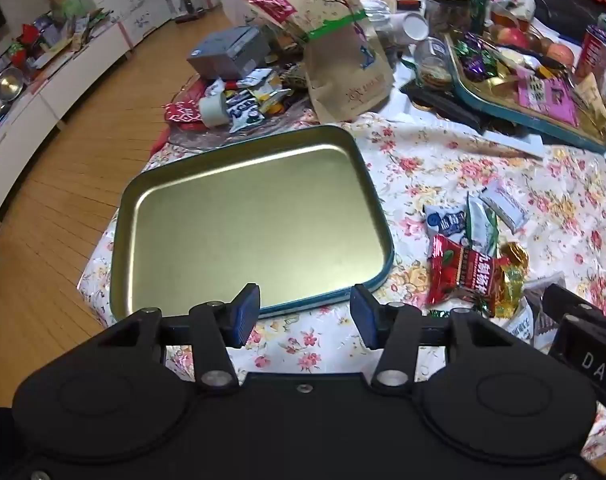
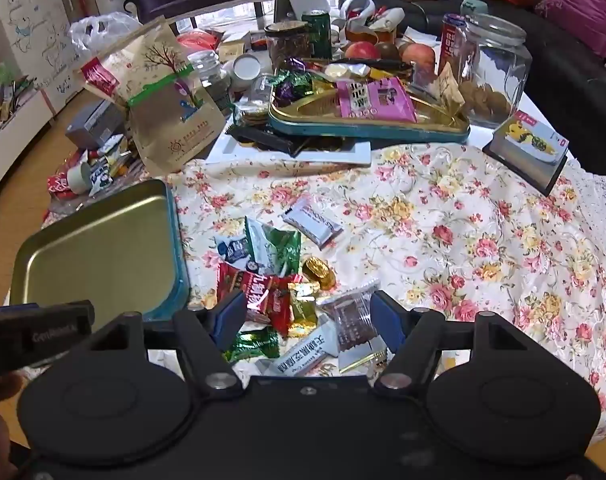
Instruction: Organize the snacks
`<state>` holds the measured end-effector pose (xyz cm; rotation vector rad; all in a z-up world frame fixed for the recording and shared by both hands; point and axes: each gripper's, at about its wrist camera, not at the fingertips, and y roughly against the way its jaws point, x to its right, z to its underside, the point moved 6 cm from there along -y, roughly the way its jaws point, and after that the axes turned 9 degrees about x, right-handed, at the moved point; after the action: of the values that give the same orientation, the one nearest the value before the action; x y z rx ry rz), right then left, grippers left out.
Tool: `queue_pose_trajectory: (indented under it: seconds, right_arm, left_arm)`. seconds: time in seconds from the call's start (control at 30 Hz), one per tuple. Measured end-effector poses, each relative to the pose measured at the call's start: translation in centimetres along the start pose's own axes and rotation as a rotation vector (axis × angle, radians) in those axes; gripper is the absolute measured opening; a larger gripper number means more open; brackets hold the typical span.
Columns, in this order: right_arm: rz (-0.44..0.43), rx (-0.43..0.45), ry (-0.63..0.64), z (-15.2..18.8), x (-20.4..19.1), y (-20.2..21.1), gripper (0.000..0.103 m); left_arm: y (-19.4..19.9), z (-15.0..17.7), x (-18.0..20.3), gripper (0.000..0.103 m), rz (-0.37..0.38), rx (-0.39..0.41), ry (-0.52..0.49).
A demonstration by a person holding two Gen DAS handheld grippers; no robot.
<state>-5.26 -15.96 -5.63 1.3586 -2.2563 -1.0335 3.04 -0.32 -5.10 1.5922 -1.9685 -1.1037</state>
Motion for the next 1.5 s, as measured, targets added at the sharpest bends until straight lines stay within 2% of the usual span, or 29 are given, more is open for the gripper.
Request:
queue_pose_trajectory:
  seconds: [0.1, 0.2, 0.7, 1.5]
  right_arm:
    - [-0.028, -0.014, -0.05, 0.1, 0.5, 0.2, 0.072]
    - [-0.008, -0.024, -0.019, 0.2, 0.2, -0.3, 0.072]
    - [-0.02, -0.045, -0.007, 0.3, 0.0, -0.5, 0.072]
    - [-0.042, -0.047, -0.008, 0.3, 0.0, -0.2, 0.072]
  left_arm:
    - [0.2, 0.2, 0.5, 0.057, -0.002, 0.002, -0.008]
    - [-0.1, 0.4, 0.3, 0.057, 0.045, -0.008, 0.006]
    - [-0.6, 0.8, 0.6, 0.057, 0.03, -0.036, -0.006]
    - [-0.1, 0.4, 1.4, 0.057, 0.017, -0.021, -0.013]
